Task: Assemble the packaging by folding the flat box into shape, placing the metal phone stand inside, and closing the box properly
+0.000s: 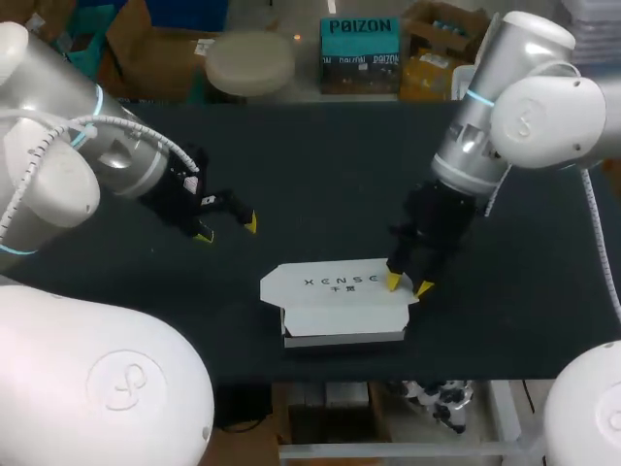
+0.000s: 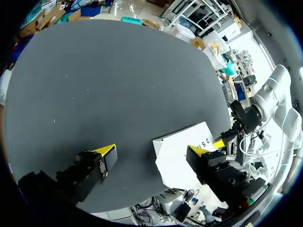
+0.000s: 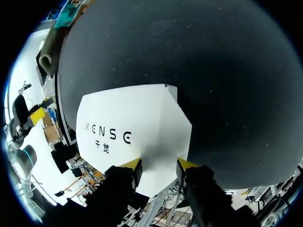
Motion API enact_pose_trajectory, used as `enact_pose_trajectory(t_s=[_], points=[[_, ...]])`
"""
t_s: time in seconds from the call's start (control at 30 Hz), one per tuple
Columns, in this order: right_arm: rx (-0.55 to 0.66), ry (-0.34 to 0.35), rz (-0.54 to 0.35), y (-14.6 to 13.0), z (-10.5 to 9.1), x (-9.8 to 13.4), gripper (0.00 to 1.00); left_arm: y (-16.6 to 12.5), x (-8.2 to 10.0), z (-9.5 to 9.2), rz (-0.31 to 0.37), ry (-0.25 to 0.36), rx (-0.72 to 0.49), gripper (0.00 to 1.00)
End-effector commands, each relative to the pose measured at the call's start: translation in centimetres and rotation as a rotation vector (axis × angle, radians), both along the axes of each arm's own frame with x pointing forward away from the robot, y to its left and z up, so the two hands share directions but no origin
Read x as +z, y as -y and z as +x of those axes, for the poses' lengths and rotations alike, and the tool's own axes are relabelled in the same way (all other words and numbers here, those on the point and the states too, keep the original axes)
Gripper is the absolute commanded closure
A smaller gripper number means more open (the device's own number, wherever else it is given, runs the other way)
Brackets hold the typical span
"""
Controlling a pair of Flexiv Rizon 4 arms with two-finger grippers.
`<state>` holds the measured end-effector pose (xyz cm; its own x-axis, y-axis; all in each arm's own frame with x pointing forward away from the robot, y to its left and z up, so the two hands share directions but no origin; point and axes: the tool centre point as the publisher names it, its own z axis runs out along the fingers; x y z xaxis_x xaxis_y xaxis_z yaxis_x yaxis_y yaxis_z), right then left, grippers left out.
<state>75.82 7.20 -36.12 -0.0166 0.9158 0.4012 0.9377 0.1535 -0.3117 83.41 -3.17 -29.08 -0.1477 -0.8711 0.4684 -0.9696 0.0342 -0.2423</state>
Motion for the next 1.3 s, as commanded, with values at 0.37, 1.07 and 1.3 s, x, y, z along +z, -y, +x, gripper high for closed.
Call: enact_pose_trajectory(t_s=[0.37,1.07,1.3], points=[[0.0,0.023,0.008,-0.1,-0.2,-0.1,0.51,1.2,-0.3,0.5,0.214,-0.183,0.307,0.0],[-0.009,0.048,0.016,0.0,-0.2,-0.4,0.51,5.9,-2.8,-0.2,0.288,-0.479,0.418,0.51],[-0.013,0.06,0.023,0.1,-0.2,-0.4,0.51,6.8,-4.1,-1.4,0.33,-0.479,0.408,0.5]])
